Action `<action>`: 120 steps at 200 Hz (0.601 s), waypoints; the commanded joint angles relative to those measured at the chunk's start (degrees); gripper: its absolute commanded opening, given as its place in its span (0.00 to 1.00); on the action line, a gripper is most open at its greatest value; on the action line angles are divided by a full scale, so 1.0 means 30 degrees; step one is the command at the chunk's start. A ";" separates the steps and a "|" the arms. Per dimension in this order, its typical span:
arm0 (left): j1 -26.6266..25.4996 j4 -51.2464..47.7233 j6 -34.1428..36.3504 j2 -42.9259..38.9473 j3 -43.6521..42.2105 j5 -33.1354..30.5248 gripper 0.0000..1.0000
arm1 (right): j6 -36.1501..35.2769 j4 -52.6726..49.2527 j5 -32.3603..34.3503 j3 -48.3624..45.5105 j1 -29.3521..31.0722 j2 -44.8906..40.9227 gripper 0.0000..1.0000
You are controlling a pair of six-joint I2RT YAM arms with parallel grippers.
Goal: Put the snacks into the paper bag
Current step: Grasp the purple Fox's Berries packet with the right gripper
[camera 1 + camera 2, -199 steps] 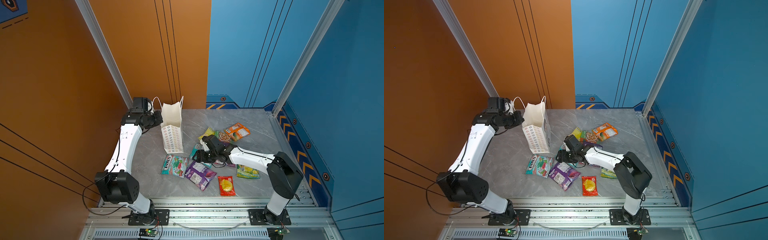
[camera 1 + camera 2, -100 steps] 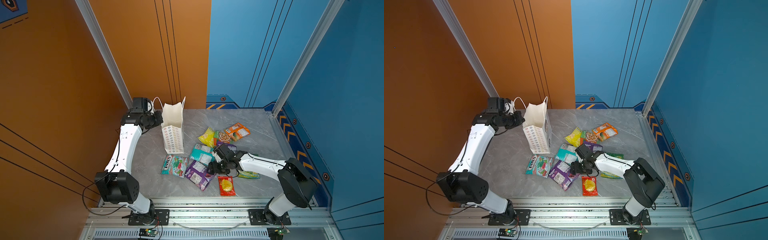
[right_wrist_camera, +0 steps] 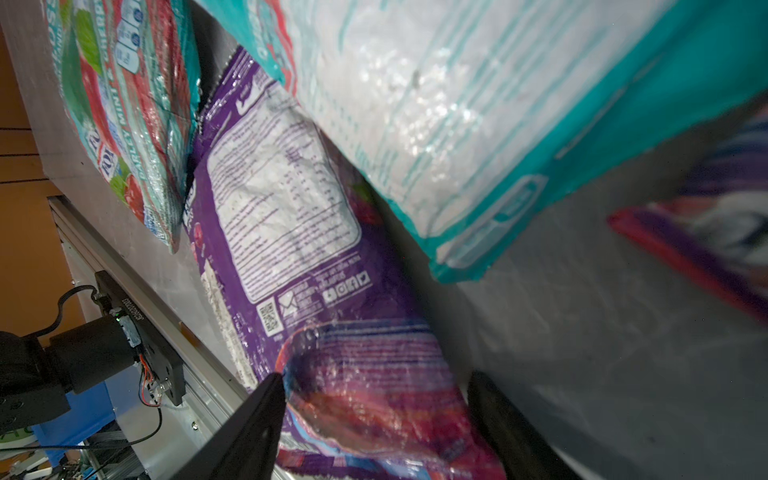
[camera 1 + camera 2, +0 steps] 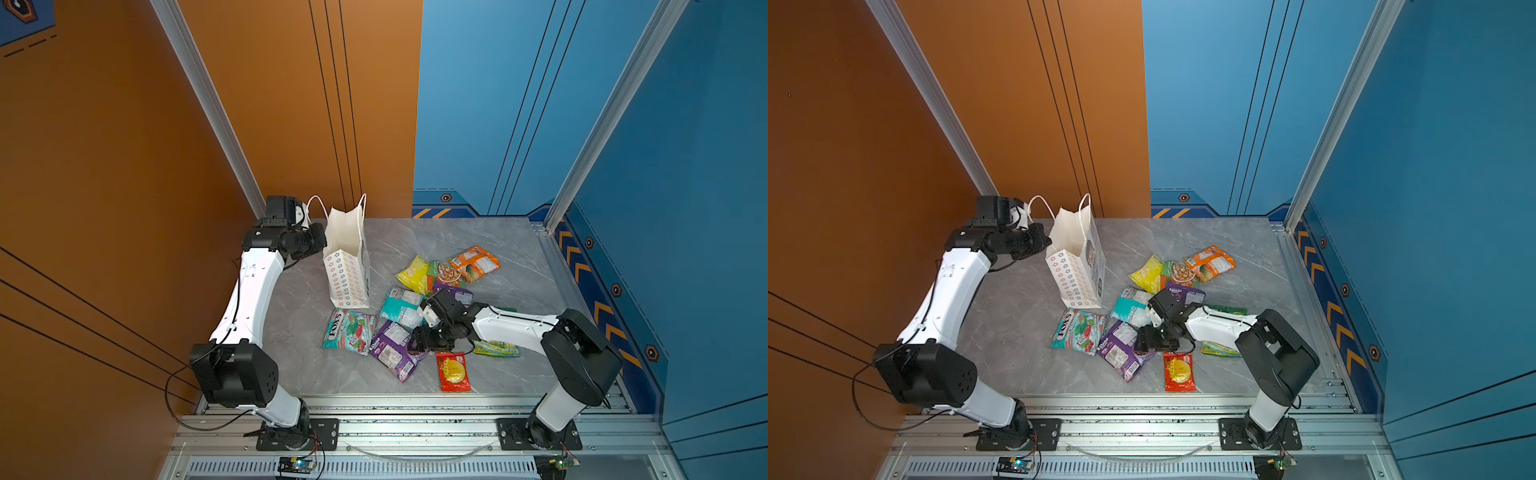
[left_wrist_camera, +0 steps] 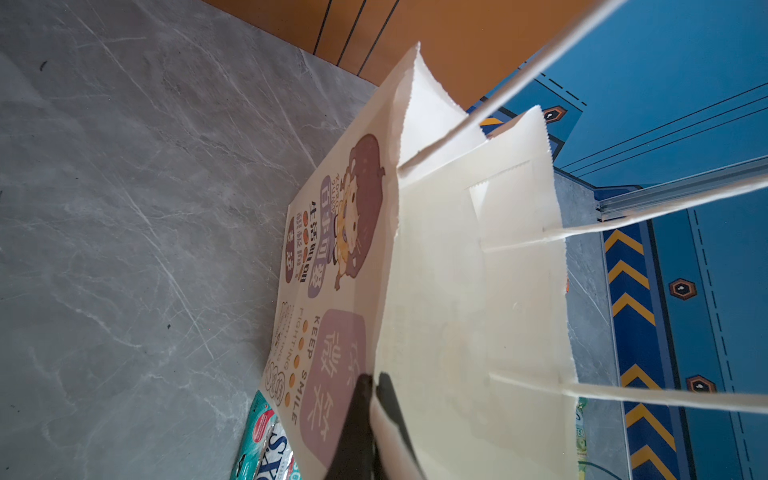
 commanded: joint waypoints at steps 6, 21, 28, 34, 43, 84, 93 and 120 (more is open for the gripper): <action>0.0136 -0.0163 0.0390 -0.0017 -0.0140 0.0658 0.00 | 0.0144 0.0606 -0.0252 0.0044 0.0223 0.0720 0.62; 0.0137 -0.0137 0.0404 0.0016 -0.0175 0.0729 0.00 | 0.0246 0.0771 -0.0257 0.0046 0.0251 0.0752 0.52; 0.0137 -0.0162 0.0390 -0.0004 -0.0204 0.0769 0.00 | 0.0248 0.0758 -0.0205 0.0072 0.0260 0.0709 0.48; 0.0137 -0.0170 0.0390 -0.0013 -0.0231 0.0765 0.00 | 0.0224 0.0662 -0.0154 0.0096 0.0251 0.0592 0.44; 0.0137 -0.0162 0.0444 0.0003 -0.0286 0.0733 0.00 | 0.0043 0.0397 -0.0087 0.0208 0.0257 0.0380 0.38; 0.0166 -0.0204 0.0336 0.0054 -0.0264 0.0799 0.00 | -0.1326 -0.1712 0.0258 0.1239 0.0242 -0.1287 0.06; 0.0123 -0.0196 0.0331 0.0060 -0.0264 0.0800 0.00 | -0.1346 -0.1889 0.0213 0.1429 0.0276 -0.1673 0.00; 0.0130 -0.0214 0.0331 0.0038 -0.0238 0.0802 0.00 | -0.1631 -0.2902 0.0259 0.2382 0.0342 -0.2629 0.00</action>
